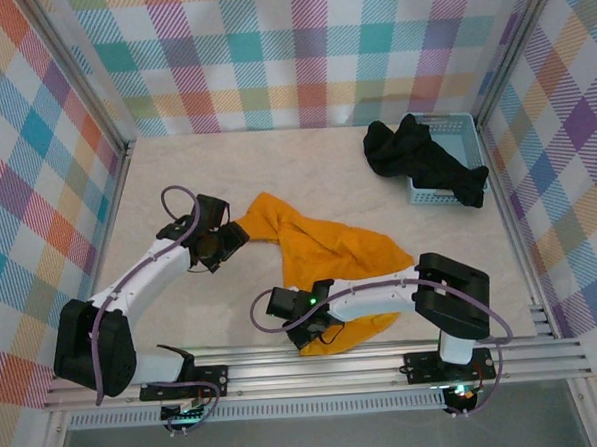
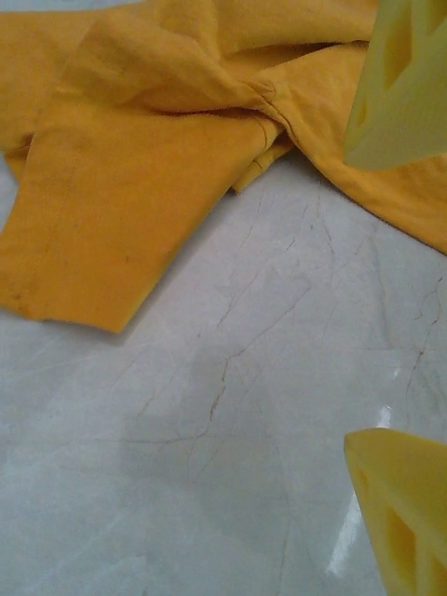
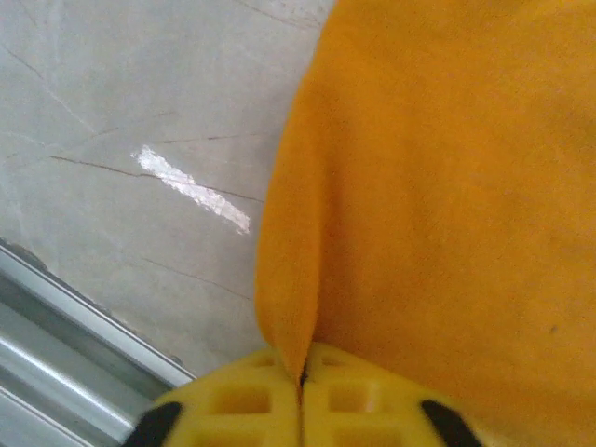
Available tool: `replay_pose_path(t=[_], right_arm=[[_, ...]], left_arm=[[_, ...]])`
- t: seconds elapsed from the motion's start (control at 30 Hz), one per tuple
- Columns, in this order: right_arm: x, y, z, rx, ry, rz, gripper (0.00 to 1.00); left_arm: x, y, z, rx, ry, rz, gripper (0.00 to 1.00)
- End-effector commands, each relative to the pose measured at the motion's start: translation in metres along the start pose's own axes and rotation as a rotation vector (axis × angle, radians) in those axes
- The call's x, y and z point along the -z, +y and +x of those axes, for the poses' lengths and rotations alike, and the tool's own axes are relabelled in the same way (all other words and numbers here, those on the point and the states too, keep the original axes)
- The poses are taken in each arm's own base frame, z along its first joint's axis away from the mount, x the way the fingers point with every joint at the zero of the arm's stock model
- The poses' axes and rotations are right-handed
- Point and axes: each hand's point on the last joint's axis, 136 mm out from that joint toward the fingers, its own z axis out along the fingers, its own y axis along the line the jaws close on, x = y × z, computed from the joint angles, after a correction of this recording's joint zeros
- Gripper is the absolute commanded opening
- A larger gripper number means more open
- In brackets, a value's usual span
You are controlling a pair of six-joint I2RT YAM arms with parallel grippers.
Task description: Fold and stack the t-shirts
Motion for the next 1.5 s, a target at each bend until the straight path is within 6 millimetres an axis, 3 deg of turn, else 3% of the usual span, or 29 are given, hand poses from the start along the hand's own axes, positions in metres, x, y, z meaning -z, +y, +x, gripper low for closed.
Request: replay_pose_path(t=[0.0, 0.17, 0.23, 0.3, 0.43, 0.5, 0.57, 0.73, 0.87, 1.03, 1.13, 1.27, 1.47], right_arm=[[0.023, -0.025, -0.002, -0.025, -0.05, 0.049, 0.0], [0.069, -0.049, -0.025, -0.092, -0.148, 0.021, 0.0], [0.084, -0.06, -0.031, -0.122, -0.179, 0.02, 0.0], [0.099, -0.073, -0.037, -0.165, -0.215, 0.013, 0.0], [0.139, -0.103, -0.052, -0.259, -0.321, -0.008, 0.0], [0.161, -0.115, -0.062, -0.281, -0.377, -0.023, 0.0], [0.185, -0.13, -0.074, -0.297, -0.43, -0.029, 0.0], [0.242, -0.152, -0.107, -0.285, -0.564, -0.063, 0.0], [0.293, -0.155, -0.137, -0.234, -0.687, -0.086, 0.0], [0.363, -0.147, -0.158, -0.138, -0.862, -0.105, 0.0], [0.407, -0.139, -0.157, -0.092, -0.971, -0.128, 0.0], [0.462, -0.118, -0.14, -0.009, -1.11, -0.211, 0.0], [0.515, -0.097, -0.111, 0.076, -1.257, -0.304, 0.0]], left_arm=[[-0.023, -0.01, -0.018, 0.035, 0.008, 0.022, 0.78], [-0.078, -0.032, -0.047, 0.146, 0.029, 0.052, 0.8], [-0.098, -0.039, -0.049, 0.176, 0.057, 0.047, 0.75], [-0.119, -0.047, -0.051, 0.205, 0.07, 0.055, 0.59], [-0.136, -0.044, -0.062, 0.212, 0.031, 0.006, 0.06], [-0.124, -0.051, -0.078, 0.199, -0.033, 0.021, 0.0], [-0.092, -0.066, -0.099, 0.189, -0.118, 0.086, 0.0], [0.017, -0.091, -0.145, 0.157, -0.302, 0.211, 0.0], [0.106, -0.104, -0.172, 0.158, -0.445, 0.349, 0.0], [0.212, -0.128, -0.186, 0.105, -0.604, 0.543, 0.0], [0.278, -0.127, -0.188, 0.093, -0.716, 0.608, 0.0], [0.362, -0.118, -0.183, 0.078, -0.871, 0.676, 0.0], [0.466, -0.102, -0.17, 0.07, -1.088, 0.778, 0.0]])
